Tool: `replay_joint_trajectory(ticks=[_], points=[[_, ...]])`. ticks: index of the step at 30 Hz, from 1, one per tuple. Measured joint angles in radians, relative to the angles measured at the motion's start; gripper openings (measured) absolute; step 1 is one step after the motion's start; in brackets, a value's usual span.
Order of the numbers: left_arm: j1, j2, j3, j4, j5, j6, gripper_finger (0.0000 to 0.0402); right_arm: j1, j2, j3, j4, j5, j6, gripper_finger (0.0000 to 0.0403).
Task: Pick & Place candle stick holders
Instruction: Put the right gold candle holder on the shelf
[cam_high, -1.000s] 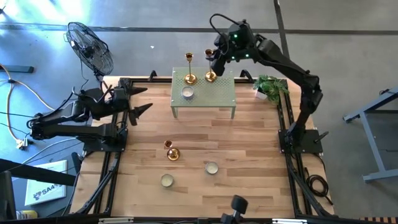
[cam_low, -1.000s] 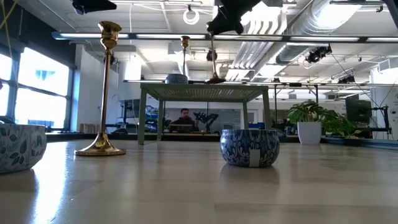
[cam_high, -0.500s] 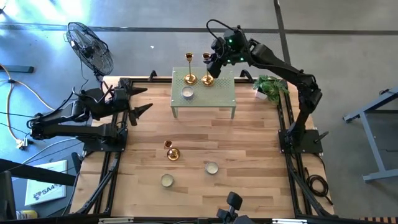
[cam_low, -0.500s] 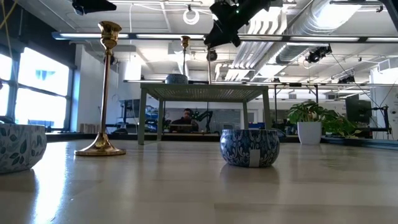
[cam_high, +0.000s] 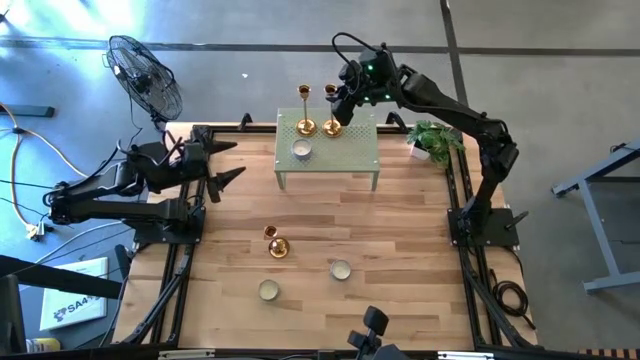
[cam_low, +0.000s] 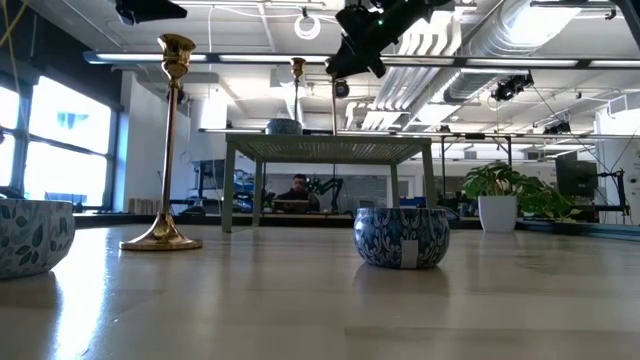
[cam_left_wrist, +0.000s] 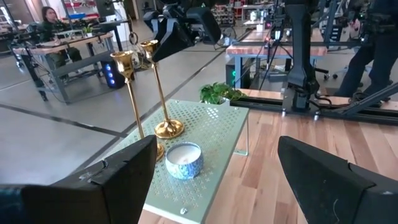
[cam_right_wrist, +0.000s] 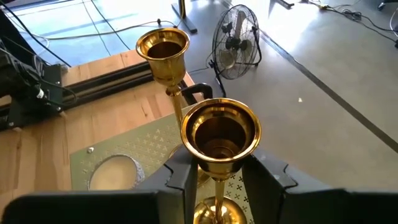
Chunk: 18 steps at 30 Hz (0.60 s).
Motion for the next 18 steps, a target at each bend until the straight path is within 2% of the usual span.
replay_joint_trajectory(ticks=[2, 7, 10, 18], points=[[0.0, 0.0, 0.0, -0.012, 0.0, 0.0, 0.0328, 0.0, 0.0, 0.0, -0.005, 0.001, 0.0, 0.0099], [0.0, 0.0, 0.0, -0.023, 0.0, 0.0, 0.0328, 0.0, 0.001, -0.002, -0.022, 0.004, 0.0, 0.0175], [0.0, 0.0, 0.0, -0.023, 0.005, 0.0, 0.0328, 0.0, 0.001, -0.002, -0.017, 0.003, 0.0, 0.0203], [0.0, 0.0, 0.0, -0.042, 0.007, -0.001, 0.0328, 0.001, -0.023, -0.002, -0.007, 0.004, 0.014, 0.0218]])
